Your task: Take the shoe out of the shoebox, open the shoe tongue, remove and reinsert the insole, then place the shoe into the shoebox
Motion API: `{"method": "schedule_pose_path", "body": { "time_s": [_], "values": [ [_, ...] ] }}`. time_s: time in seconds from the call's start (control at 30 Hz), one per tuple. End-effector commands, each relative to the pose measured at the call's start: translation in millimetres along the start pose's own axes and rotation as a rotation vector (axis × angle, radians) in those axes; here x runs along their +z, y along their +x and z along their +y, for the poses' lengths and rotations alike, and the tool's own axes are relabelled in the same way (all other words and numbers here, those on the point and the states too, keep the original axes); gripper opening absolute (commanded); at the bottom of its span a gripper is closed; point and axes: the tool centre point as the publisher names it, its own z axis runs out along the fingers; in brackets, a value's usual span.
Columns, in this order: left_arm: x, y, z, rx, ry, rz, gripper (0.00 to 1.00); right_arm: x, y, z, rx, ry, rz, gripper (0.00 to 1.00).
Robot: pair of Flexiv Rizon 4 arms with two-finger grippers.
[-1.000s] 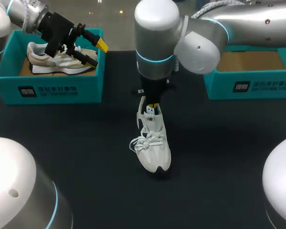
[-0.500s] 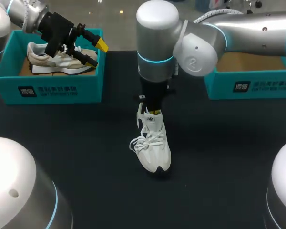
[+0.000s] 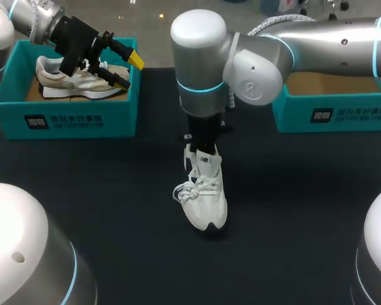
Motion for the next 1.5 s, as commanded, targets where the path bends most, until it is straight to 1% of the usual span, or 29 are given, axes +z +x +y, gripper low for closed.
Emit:
{"method": "schedule_pose_path", "body": {
  "time_s": [0.03,0.27,0.47,0.67,0.77,0.93,1.0,1.1,1.3,1.5],
  "values": [
    [-0.7,-0.3,-0.2,0.0,0.001,0.003,1.0,10.4,2.5,-0.9,0.001,-0.01,0.004,0.0],
    [-0.7,-0.3,-0.2,0.0,0.001,0.003,1.0,27.7,3.6,6.9,-0.009,0.004,0.015,0.0],
    [-0.7,-0.3,-0.2,0.0,0.001,0.003,1.0,37.4,8.9,11.1,-0.027,0.018,0.029,0.0],
    [-0.7,-0.3,-0.2,0.0,0.001,0.003,1.0,47.9,10.6,9.9,-0.038,0.049,0.037,0.0],
    [-0.7,-0.3,-0.2,0.0,0.001,0.003,1.0,47.0,8.2,8.1,-0.041,0.056,0.035,0.0],
    [-0.7,-0.3,-0.2,0.0,0.001,0.003,1.0,27.6,-1.4,8.9,-0.026,0.011,0.009,0.0],
    [-0.7,-0.3,-0.2,0.0,0.001,0.003,1.0,20.2,-3.9,11.8,-0.023,-0.015,-0.001,0.0],
    [-0.7,-0.3,-0.2,0.0,0.001,0.003,1.0,14.8,-6.7,18.5,-0.02,-0.052,-0.016,0.0],
    [-0.7,-0.3,-0.2,0.0,0.001,0.003,1.0,23.3,-7.4,35.8,-0.012,-0.108,-0.043,0.0],
    [-0.7,-0.3,-0.2,0.0,0.001,0.003,1.0,40.7,-1.9,47.6,-0.017,-0.115,-0.029,0.0]
  ]
}}
